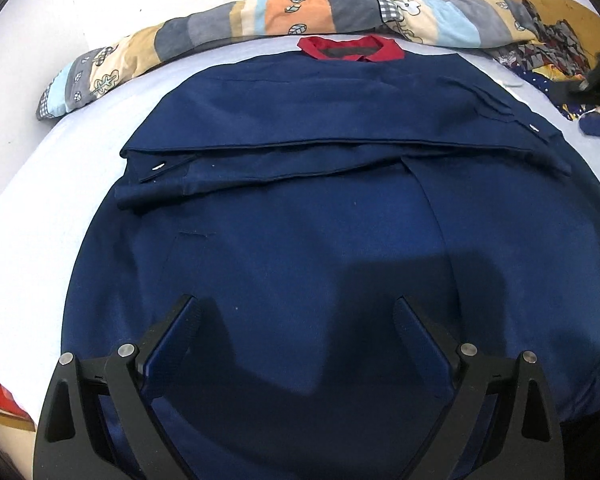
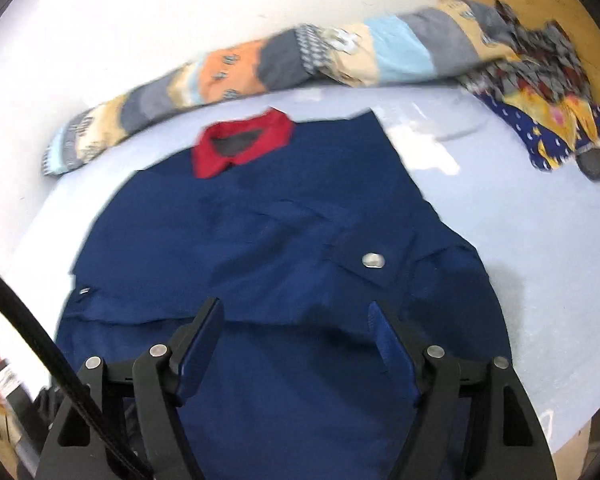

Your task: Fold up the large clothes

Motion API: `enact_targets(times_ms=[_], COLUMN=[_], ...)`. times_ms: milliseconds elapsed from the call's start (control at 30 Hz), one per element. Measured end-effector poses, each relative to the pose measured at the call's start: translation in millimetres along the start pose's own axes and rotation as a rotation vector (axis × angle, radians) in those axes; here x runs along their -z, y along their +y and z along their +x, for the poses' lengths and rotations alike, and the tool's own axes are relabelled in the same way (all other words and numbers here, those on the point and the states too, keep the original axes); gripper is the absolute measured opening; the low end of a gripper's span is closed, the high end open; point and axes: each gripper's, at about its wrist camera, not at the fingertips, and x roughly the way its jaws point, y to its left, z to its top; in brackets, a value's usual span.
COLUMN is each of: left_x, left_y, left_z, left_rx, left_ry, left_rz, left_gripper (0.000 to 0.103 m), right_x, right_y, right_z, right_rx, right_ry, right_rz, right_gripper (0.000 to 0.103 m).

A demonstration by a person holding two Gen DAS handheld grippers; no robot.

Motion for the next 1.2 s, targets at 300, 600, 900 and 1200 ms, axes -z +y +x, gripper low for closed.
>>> enact_targets(times_ms=[300, 600, 900, 1200], left_x=[8, 5, 2, -2], left_y=[10, 17, 12, 12], left_z=[-2, -1, 1, -8], left_rx=[0.000, 0.005, 0.020, 0.054], left_ry=[0.013, 0.035, 0.047, 0.020], left_rz=[-0.035, -0.082, -0.060, -0.091], left_gripper=[0.101, 0.101, 0.101, 0.101], right_x=[15, 43, 68, 63], right_y=[-45, -30, 8, 33], right_z=[42, -3, 18, 4], right_rx=[-0.004, -0.072, -0.026, 0.009], right_ry=[0.169, 0.100, 0.139, 0.046], right_rz=[0.185, 0.131, 0.012, -0.100], right_gripper=[0.079, 0.080, 0.080, 0.080])
